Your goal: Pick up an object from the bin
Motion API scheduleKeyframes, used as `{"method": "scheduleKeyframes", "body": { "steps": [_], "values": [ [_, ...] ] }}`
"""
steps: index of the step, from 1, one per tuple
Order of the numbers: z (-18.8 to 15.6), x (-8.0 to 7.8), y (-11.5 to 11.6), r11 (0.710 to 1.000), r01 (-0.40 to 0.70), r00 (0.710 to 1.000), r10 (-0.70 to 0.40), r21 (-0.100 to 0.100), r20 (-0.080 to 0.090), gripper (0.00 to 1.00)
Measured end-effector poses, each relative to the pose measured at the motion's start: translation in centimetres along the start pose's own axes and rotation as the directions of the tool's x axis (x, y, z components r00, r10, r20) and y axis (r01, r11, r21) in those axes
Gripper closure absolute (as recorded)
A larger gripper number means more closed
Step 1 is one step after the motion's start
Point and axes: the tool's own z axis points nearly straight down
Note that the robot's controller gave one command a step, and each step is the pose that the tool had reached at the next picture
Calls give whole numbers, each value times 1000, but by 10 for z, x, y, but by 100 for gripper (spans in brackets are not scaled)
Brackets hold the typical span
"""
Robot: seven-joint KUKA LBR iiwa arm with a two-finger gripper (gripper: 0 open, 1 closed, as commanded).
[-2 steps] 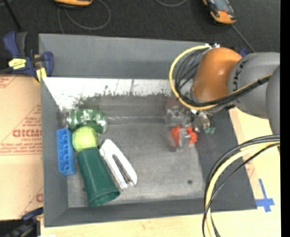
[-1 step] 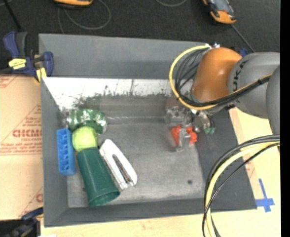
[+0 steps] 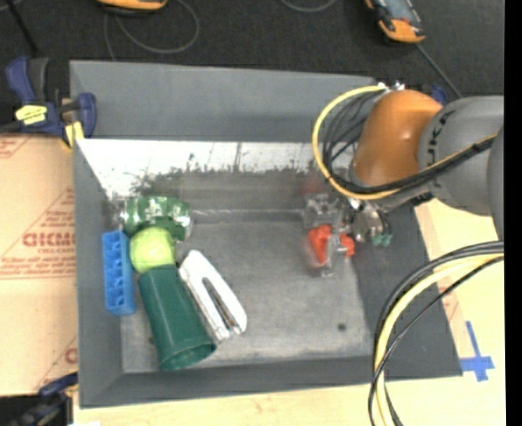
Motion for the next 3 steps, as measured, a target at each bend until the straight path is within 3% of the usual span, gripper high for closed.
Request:
{"method": "scheduleKeyframes", "body": {
  "steps": [1, 2, 3],
  "values": [
    [2, 15, -21, 974, -225, 974, 225, 3, -2, 0],
    [3, -6, -43, 997, -80, 997, 80, 2, -1, 100],
    [3, -6, -43, 997, -79, 997, 79, 2, 0, 100]
  ]
}}
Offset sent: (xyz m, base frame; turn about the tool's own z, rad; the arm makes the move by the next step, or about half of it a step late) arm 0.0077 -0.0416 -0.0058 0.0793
